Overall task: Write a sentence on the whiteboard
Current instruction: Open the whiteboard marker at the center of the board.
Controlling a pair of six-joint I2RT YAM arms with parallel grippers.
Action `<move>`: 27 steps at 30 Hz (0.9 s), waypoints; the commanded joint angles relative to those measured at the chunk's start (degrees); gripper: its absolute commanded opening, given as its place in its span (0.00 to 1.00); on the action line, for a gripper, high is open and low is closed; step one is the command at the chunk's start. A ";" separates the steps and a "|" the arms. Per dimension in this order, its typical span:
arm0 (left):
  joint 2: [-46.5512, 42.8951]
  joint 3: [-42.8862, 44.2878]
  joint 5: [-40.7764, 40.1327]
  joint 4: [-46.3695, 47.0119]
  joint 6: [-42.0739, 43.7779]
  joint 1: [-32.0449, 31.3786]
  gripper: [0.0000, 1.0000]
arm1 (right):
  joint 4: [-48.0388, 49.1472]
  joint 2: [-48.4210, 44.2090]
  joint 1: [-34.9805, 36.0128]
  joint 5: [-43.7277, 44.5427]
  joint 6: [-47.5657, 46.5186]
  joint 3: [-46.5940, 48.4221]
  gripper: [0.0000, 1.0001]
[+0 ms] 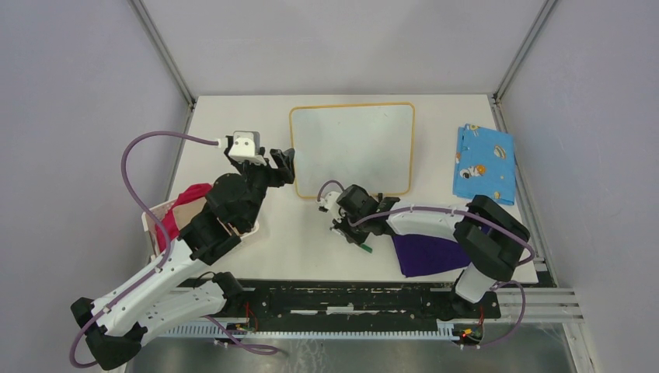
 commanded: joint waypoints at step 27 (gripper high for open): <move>1.94 11.96 46.96 0.52 -8.22 -0.50 1.00 | 53.29 -61.68 -0.58 8.11 12.15 -22.94 0.00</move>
